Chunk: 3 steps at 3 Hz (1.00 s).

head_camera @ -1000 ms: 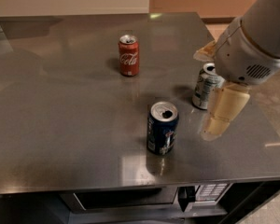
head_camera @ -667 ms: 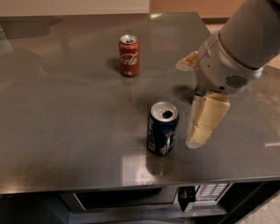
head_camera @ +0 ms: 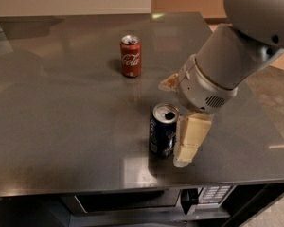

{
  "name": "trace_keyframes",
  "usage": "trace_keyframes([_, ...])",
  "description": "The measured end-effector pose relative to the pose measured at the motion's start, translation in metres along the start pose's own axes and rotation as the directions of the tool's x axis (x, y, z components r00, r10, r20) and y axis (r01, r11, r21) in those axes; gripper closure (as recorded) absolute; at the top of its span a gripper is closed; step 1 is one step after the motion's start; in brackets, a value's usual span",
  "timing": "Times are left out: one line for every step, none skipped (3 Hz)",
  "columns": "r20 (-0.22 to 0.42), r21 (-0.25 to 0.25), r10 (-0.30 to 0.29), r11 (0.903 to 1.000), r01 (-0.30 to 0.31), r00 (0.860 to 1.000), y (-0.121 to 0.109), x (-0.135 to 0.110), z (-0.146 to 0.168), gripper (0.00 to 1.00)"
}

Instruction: Pick pepsi can

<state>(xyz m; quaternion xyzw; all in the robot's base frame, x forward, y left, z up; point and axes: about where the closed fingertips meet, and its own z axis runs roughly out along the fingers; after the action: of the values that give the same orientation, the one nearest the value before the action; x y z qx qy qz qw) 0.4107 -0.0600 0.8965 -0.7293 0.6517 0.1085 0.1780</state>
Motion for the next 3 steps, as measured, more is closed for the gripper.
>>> trace_keyframes([0.007, -0.024, -0.002, 0.9997, 0.002, 1.000, 0.0011, -0.0013, 0.0090, 0.18])
trace_keyframes([0.017, -0.022, 0.006, 0.9997, -0.006, 1.000, -0.0025, 0.0001, 0.0081, 0.42])
trace_keyframes([0.023, -0.019, 0.004, 0.9998, -0.003, 1.000, -0.0048, -0.0020, -0.0001, 0.64])
